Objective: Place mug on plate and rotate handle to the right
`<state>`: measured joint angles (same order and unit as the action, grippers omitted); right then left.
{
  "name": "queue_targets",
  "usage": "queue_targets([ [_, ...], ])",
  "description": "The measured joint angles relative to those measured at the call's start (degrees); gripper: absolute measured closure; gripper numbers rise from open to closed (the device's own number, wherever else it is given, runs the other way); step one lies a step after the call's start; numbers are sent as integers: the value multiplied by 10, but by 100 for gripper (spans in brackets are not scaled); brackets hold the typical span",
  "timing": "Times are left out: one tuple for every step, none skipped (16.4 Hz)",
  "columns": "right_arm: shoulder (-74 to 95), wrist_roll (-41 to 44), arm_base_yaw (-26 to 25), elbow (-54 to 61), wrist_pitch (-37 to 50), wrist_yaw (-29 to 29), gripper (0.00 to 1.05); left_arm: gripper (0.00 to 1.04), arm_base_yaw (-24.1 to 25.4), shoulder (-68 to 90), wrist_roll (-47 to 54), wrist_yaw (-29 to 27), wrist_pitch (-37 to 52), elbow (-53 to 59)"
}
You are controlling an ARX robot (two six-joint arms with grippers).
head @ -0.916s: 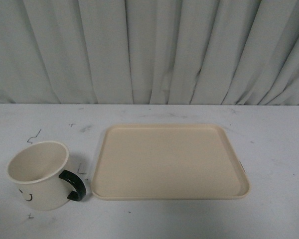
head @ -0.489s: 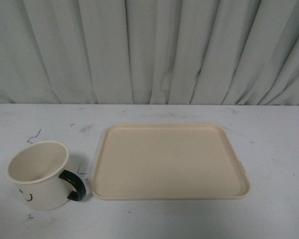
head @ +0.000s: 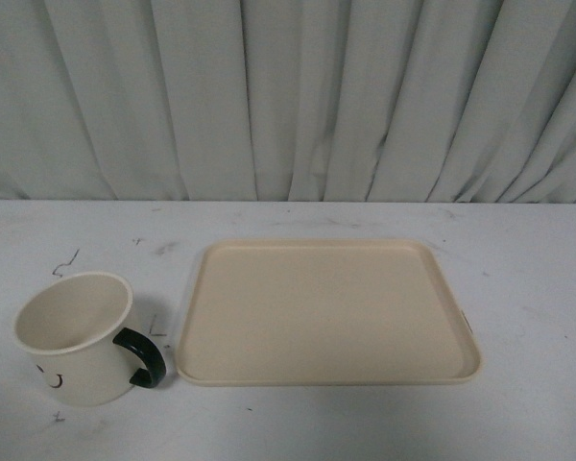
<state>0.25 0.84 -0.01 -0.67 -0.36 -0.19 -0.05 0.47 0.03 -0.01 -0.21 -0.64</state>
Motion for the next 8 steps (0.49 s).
queue_targets([
  [0,0,0,0,0,0,6,7,0,0,0,0,0,0],
  [0,0,0,0,0,0,6,7,0,0,0,0,0,0],
  [0,0,0,0,0,0,6,7,0,0,0,0,0,0],
  [0,0,0,0,0,0,6,7,0,0,0,0,0,0],
  [0,0,0,0,0,0,6,7,0,0,0,0,0,0],
  [0,0,0,0,0,0,6,7,0,0,0,0,0,0],
  [0,0,0,0,0,0,6,7,-17,25,5,-13,47,-1],
  [0,0,0,0,0,0,6,7,-46,85,16,-21,90,-15],
])
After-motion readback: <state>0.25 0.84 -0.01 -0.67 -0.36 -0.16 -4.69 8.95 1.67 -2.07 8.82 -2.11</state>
